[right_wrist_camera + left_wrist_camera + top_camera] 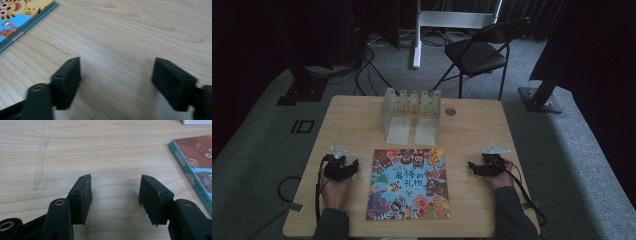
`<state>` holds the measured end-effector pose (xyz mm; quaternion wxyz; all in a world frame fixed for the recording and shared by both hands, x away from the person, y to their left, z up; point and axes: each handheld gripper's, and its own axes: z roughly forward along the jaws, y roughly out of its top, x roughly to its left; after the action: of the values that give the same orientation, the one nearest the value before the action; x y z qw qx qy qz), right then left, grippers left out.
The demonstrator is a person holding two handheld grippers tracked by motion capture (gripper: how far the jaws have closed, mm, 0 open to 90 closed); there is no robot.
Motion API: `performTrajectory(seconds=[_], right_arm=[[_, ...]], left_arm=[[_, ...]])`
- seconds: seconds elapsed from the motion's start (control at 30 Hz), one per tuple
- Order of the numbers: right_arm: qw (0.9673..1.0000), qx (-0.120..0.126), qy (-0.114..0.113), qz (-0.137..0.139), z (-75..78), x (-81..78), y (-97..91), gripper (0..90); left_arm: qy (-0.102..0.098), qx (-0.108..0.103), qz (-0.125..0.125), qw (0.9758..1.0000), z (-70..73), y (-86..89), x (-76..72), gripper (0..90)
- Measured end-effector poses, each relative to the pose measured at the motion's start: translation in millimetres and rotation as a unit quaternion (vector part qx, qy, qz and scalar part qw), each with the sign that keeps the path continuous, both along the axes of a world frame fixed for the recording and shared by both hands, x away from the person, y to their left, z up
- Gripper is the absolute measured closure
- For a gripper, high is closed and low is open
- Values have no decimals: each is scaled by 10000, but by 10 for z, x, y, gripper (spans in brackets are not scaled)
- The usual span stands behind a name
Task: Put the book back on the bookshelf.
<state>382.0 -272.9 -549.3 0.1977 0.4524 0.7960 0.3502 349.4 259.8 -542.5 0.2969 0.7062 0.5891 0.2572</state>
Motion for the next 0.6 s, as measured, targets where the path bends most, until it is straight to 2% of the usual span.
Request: performTrajectory(seconds=[0.1, 0.33, 0.47, 0.5, 0.6], right_arm=[[10000, 5, 4, -33, 14, -16, 4, 334], [9996, -75, 70, 271, 50, -42, 141, 383], [9990, -32, 76, 436, 103, -63, 190, 423], [9989, 3, 61, 464, 124, -74, 195, 423], [9988, 59, -27, 491, 184, -109, 201, 419]], left_arm=[[-8, 10, -204, 9998, -6, -71, -3, 403], [54, 31, -601, 9982, 2, -285, -11, 388], [74, 34, -914, 9958, 12, -353, -28, 417], [75, 22, -923, 9957, 14, -361, -31, 455], [74, 17, -956, 9954, 15, -360, -30, 476]])
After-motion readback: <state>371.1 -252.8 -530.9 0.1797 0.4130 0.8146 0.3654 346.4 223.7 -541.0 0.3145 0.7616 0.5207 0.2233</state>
